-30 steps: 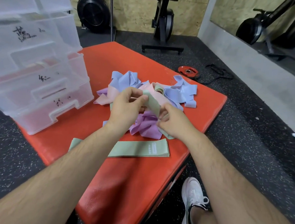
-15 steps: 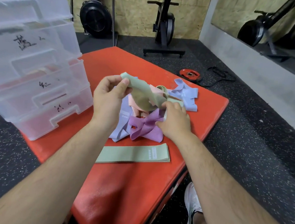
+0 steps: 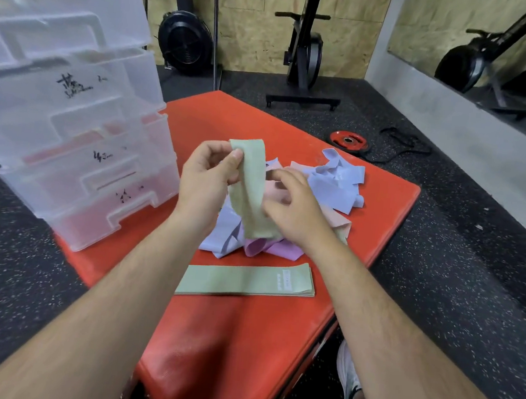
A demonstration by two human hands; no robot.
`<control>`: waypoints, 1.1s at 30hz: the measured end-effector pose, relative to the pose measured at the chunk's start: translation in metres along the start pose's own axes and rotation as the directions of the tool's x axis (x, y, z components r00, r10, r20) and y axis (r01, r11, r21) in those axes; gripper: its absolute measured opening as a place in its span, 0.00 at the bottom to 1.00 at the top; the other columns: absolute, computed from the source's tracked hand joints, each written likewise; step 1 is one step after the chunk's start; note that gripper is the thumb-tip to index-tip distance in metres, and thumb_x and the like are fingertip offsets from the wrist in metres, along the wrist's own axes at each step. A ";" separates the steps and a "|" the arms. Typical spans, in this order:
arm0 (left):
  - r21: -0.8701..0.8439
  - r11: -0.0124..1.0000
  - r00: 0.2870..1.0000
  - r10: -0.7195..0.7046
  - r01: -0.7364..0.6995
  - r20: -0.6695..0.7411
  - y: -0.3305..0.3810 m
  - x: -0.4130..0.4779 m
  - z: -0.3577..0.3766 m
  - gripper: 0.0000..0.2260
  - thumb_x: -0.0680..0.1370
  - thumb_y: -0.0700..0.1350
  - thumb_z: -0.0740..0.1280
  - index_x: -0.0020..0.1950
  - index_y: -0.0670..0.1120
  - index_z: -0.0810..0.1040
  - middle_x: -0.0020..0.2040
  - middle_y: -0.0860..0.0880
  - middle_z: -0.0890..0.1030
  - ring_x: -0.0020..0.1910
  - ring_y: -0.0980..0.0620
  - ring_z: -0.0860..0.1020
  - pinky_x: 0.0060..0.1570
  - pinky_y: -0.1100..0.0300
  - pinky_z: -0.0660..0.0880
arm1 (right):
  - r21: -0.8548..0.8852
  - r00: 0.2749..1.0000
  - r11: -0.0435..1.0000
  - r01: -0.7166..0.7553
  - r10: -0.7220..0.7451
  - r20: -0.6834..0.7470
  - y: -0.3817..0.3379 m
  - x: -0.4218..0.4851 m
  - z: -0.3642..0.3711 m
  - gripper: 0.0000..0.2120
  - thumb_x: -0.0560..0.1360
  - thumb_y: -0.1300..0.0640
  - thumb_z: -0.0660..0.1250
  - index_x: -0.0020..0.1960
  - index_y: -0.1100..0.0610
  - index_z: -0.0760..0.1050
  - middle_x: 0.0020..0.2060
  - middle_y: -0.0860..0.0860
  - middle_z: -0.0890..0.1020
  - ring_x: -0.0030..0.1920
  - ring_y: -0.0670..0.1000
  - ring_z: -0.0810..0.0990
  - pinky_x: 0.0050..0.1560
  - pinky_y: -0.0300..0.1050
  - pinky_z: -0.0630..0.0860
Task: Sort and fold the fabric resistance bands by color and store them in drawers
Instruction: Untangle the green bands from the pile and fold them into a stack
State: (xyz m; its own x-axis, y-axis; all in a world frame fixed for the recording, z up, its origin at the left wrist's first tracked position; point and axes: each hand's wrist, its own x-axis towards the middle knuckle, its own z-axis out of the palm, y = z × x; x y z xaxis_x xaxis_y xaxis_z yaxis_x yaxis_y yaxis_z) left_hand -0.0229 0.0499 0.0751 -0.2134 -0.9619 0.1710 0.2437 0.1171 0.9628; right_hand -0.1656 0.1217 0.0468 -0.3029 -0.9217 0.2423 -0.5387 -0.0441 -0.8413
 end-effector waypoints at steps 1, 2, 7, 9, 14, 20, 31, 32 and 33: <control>0.014 1.000 1.000 -0.006 0.006 -0.014 0.001 -0.001 0.000 0.02 0.78 0.43 0.70 0.48 0.49 0.79 0.45 0.46 0.80 0.41 0.48 0.76 0.46 0.53 0.77 | 0.127 0.998 0.990 -0.060 0.057 0.029 -0.011 0.000 0.001 0.17 0.67 0.55 0.62 0.53 0.52 0.80 0.51 0.48 0.80 0.54 0.47 0.78 0.56 0.47 0.74; 0.022 1.000 0.999 -0.015 0.016 -0.031 0.001 -0.001 -0.001 0.02 0.78 0.43 0.70 0.48 0.49 0.78 0.45 0.47 0.80 0.41 0.50 0.77 0.45 0.55 0.77 | 0.222 0.994 0.970 -0.097 0.084 0.064 -0.019 0.001 0.001 0.14 0.68 0.56 0.62 0.50 0.56 0.80 0.46 0.52 0.81 0.48 0.47 0.78 0.50 0.47 0.74; 0.017 1.000 1.000 -0.019 0.020 -0.023 0.007 -0.002 -0.011 0.04 0.78 0.46 0.70 0.51 0.49 0.79 0.46 0.49 0.81 0.43 0.51 0.78 0.43 0.56 0.76 | 0.265 0.995 0.959 -0.098 0.086 0.058 -0.032 -0.002 -0.003 0.04 0.78 0.60 0.68 0.45 0.58 0.79 0.28 0.40 0.78 0.31 0.39 0.74 0.37 0.37 0.70; 0.051 0.998 0.997 -0.050 0.047 0.060 0.008 -0.008 -0.013 0.07 0.79 0.48 0.69 0.56 0.48 0.78 0.47 0.50 0.82 0.42 0.54 0.81 0.42 0.59 0.77 | 0.319 0.991 0.939 -0.130 0.130 0.020 -0.035 -0.001 -0.003 0.02 0.79 0.60 0.68 0.48 0.57 0.80 0.34 0.44 0.83 0.35 0.42 0.80 0.39 0.41 0.77; 0.295 0.953 0.952 -0.154 0.072 0.263 0.007 -0.025 -0.016 0.07 0.76 0.45 0.73 0.50 0.47 0.77 0.40 0.51 0.83 0.36 0.56 0.81 0.36 0.66 0.73 | 0.505 0.968 0.838 -0.210 0.250 -0.013 -0.044 0.000 -0.010 0.08 0.77 0.59 0.71 0.55 0.59 0.80 0.46 0.55 0.87 0.48 0.56 0.87 0.53 0.58 0.83; 0.257 0.966 0.999 0.005 -0.015 0.041 0.012 -0.025 -0.022 0.17 0.76 0.40 0.73 0.51 0.50 0.65 0.29 0.58 0.74 0.31 0.57 0.74 0.34 0.62 0.73 | 0.392 0.957 0.874 -0.287 0.247 0.149 -0.037 -0.009 -0.012 0.22 0.69 0.61 0.77 0.57 0.50 0.71 0.47 0.53 0.84 0.50 0.57 0.86 0.52 0.58 0.83; 0.651 0.597 0.883 0.340 -0.468 0.323 0.016 -0.030 -0.038 0.04 0.76 0.52 0.72 0.50 0.55 0.82 0.51 0.54 0.71 0.55 0.50 0.72 0.51 0.55 0.74 | 0.392 0.998 0.918 -0.052 0.033 0.054 -0.048 -0.013 -0.012 0.10 0.76 0.62 0.72 0.56 0.56 0.81 0.48 0.51 0.83 0.49 0.47 0.82 0.46 0.35 0.77; 0.630 0.621 0.884 0.349 -0.466 0.310 0.017 -0.029 -0.038 0.03 0.77 0.51 0.71 0.48 0.54 0.82 0.49 0.55 0.75 0.52 0.51 0.74 0.48 0.52 0.75 | 0.386 0.998 0.922 -0.031 0.011 0.055 -0.048 -0.014 -0.012 0.10 0.76 0.62 0.73 0.56 0.54 0.81 0.49 0.50 0.82 0.49 0.45 0.81 0.47 0.36 0.77; 0.607 0.657 0.895 0.337 -0.446 0.293 0.018 -0.030 -0.038 0.03 0.78 0.50 0.70 0.47 0.52 0.81 0.46 0.56 0.77 0.47 0.53 0.76 0.46 0.50 0.76 | 0.343 0.999 0.939 -0.004 -0.011 0.043 -0.046 -0.014 -0.010 0.12 0.75 0.60 0.74 0.56 0.50 0.81 0.51 0.48 0.80 0.51 0.43 0.79 0.49 0.37 0.77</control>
State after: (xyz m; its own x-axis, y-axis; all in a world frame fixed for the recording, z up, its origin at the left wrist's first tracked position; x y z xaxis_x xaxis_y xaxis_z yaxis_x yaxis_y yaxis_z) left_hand 0.0234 0.0711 0.0797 -0.3858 -0.7489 0.5388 -0.3193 0.6563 0.6837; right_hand -0.1443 0.1410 0.0873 -0.2624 -0.9370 0.2307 -0.2353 -0.1697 -0.9570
